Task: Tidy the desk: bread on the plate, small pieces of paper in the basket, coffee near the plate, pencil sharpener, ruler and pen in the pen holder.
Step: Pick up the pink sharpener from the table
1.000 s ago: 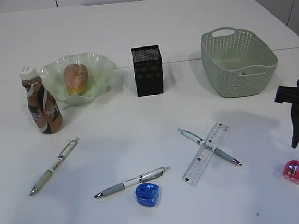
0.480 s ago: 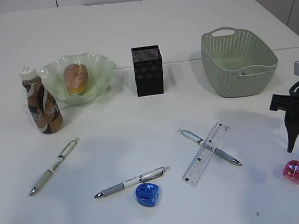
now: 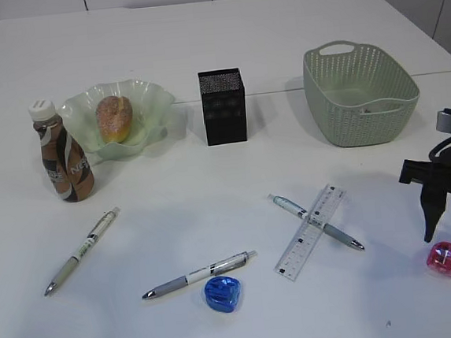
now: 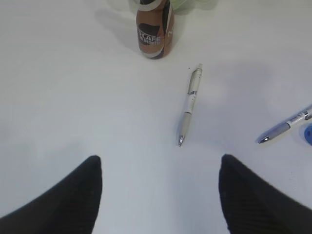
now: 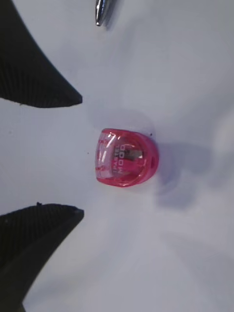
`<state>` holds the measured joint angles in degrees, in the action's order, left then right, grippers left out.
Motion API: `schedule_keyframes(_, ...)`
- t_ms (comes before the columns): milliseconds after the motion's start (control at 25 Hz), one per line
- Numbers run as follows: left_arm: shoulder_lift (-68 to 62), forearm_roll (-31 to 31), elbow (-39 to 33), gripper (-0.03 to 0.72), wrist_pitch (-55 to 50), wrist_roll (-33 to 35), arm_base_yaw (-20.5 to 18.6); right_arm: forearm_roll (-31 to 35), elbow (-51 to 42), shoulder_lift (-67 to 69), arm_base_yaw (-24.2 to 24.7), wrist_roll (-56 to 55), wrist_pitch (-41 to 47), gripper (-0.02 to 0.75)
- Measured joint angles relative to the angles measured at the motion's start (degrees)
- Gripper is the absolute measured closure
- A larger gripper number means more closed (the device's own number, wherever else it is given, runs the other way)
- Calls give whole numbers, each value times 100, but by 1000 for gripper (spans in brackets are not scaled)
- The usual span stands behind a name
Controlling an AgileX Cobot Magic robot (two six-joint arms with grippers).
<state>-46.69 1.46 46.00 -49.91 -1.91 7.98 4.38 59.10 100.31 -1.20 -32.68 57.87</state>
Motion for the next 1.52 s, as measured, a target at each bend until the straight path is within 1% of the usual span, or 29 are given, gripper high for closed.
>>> schedule_keyframes(160, 0, 0, 0, 162, 0, 0, 0, -1, -153, 24, 0, 0, -273, 254)
schedule_keyframes(640, 0, -41, 0, 162, 0, 0, 0, -1, -198, 364, 0, 0, -432, 258)
schedule_keyframes(880, 0, -60, 0, 162, 0, 0, 0, -1, -198, 386, 0, 0, -716, 258)
schedule_keyframes(1520, 0, -87, 0, 162, 0, 0, 0, -84, -198, 389, 0, 0, -779, 259)
